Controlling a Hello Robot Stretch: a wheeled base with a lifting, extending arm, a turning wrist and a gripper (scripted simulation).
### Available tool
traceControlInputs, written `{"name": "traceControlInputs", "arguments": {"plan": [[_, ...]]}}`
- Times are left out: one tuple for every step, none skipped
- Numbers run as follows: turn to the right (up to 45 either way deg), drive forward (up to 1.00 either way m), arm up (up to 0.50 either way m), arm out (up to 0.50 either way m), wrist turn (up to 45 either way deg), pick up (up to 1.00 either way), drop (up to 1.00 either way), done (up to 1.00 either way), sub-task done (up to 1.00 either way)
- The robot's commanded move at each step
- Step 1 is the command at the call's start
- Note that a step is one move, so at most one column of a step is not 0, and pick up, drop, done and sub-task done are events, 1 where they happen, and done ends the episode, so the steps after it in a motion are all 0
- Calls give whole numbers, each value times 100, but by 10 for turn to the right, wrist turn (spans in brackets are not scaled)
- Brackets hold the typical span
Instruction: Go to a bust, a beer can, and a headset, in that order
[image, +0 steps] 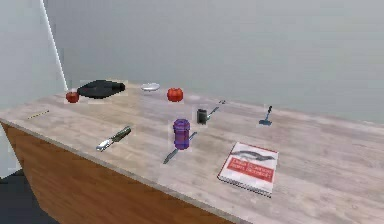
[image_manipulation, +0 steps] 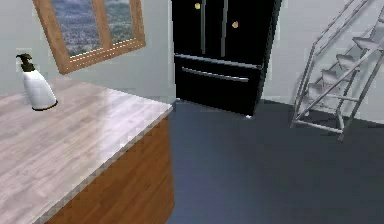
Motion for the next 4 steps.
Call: {"name": "traceControlInputs", "arguments": {"plan": [[-450, 0, 0, 0, 0, 0, 0, 0, 0], [-450, 0, 0, 0, 0, 0, 0, 0, 0], [-450, 0, 0, 0, 0, 0, 0, 0, 0], [-180, 0, 0, 0, 0, 0, 0, 0, 0]]}}
